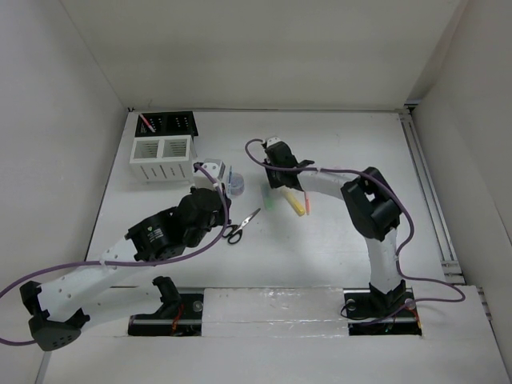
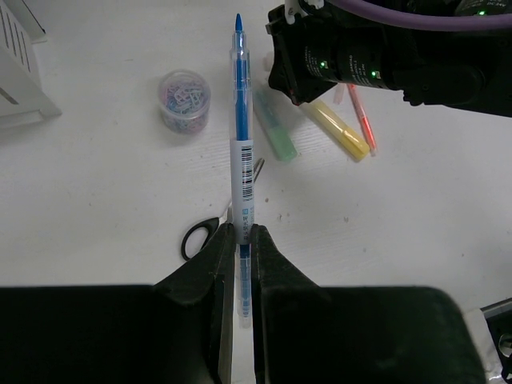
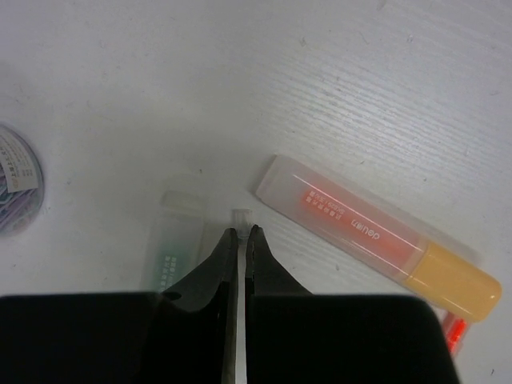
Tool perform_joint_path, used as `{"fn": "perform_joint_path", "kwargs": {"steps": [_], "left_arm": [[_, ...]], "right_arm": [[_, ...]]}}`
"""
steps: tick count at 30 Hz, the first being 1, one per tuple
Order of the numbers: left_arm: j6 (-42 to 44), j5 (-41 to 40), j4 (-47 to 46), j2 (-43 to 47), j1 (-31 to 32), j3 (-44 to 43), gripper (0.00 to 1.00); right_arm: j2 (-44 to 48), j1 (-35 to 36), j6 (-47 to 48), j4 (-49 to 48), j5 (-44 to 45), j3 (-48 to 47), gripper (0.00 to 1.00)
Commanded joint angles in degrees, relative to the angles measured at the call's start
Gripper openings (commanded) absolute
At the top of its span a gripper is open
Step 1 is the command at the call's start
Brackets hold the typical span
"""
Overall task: Sort the stationery into containers
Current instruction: Grab a piece of stationery with the right arm
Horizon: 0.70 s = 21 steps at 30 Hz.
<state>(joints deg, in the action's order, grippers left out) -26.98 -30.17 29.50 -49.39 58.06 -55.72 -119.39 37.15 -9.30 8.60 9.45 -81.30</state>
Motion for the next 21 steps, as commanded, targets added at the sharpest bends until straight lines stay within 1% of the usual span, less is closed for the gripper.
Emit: {"fn": "perform_joint_path", "kwargs": {"steps": [1, 4, 8, 9, 11, 12, 13, 14, 15, 16, 17, 18, 19, 20, 21], "left_arm": [[0.35, -0.32, -1.11, 1.22, -0.14, 0.35, 0.00], [0.35, -0.32, -1.11, 1.22, -0.14, 0.35, 0.00], [0.35, -0.32, -1.11, 1.22, -0.14, 0.35, 0.00], [0.35, -0.32, -1.11, 1.22, -0.14, 0.35, 0.00], [0.35, 0.38, -1.11, 1.22, -0.14, 0.35, 0.00], [0.35, 0.38, -1.63, 1.22, -0.14, 0.35, 0.00], [0.96, 1.60, -1.63, 1.22, -0.14, 0.35, 0.00], [0.97, 2.31, -2.50, 1.22, -0.14, 0.35, 0.00], [0.97, 3.01, -2.51, 1.22, -0.14, 0.35, 0.00], [0.97, 3.97, -3.21, 0.70, -0.14, -0.26, 0.00], [1.66, 6.42, -4.09, 0.69, -0.14, -0.96, 0.00], [1.67, 7.66, -4.10, -0.18, -0.14, -0.97, 0.00], [2.45, 8.98, -4.97, -1.23, -0.14, -1.75, 0.00], [2.46, 11.60, -5.93, -1.85, -0.14, -2.45, 0.00], [3.24, 12.85, -5.94, -2.38, -0.14, -2.46, 0.00]], "right_arm": [[2.48, 1.79, -0.72, 3.35, -1.19, 0.52, 0.00], [5.48, 2.93, -2.03, 2.83, 0.03, 1.66, 0.00], [13.91, 2.93, -5.28, -0.77, 2.41, 5.69, 0.00], [17.67, 2.41, -7.29, -1.65, 3.46, 6.75, 0.00], [21.55, 1.70, -9.76, -4.90, 3.99, 10.36, 0.00], [25.49, 1.70, -10.90, -6.30, 4.60, 11.76, 0.00], [27.53, 1.18, -13.52, -7.79, 5.22, 13.17, 0.00], [29.55, 1.17, -14.51, -11.73, 5.22, 14.83, 0.00], [33.57, 1.17, -15.74, -13.77, 5.22, 17.98, 0.00], [35.53, 1.17, -18.97, -15.87, 5.22, 19.58, 0.00], [37.55, 1.17, -21.00, -21.12, 4.09, 21.34, 0.00], [39.57, 0.65, -22.85, -25.00, 1.04, 25.71, 0.00], [43.59, 0.13, -25.22, -29.04, -0.21, 28.27, 0.00], [45.37, 0.12, -30.72, -33.26, -1.01, 30.82, 0.00], [46.87, 0.12, -33.82, -40.95, -1.54, 33.20, 0.00]]}}
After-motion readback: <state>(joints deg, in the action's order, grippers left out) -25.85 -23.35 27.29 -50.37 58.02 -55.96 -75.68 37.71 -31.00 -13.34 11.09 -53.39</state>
